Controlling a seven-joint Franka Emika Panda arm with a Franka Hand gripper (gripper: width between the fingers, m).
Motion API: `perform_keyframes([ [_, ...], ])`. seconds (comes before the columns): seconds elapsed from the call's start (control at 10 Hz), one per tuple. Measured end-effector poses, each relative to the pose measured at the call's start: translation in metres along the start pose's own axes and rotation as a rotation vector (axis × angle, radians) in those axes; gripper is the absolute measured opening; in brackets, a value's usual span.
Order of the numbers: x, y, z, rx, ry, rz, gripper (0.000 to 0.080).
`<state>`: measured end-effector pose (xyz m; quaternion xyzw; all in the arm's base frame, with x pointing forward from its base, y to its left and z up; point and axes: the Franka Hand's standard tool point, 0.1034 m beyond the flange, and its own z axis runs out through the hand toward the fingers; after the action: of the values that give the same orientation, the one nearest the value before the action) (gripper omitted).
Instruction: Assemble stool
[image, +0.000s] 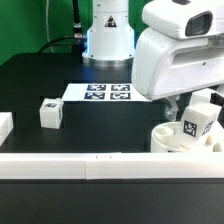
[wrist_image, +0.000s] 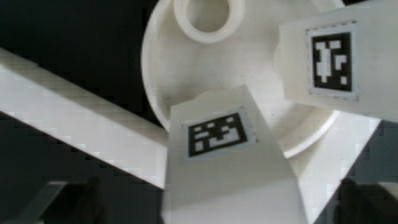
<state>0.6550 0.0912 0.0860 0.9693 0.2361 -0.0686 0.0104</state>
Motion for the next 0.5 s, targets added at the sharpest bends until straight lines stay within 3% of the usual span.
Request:
perform_keyframes([
  [0.3,-0.0008,0.0008,0.0021,-0.002,0.003,0.001,0.0619],
  [0.4,-0.0006,0.0011,0.0034,-0.004,0.007,0.002,0.0448],
  [0.5,-0.0011,0.0016,0.0043,-0.004,0.008,0.002,0.0335],
])
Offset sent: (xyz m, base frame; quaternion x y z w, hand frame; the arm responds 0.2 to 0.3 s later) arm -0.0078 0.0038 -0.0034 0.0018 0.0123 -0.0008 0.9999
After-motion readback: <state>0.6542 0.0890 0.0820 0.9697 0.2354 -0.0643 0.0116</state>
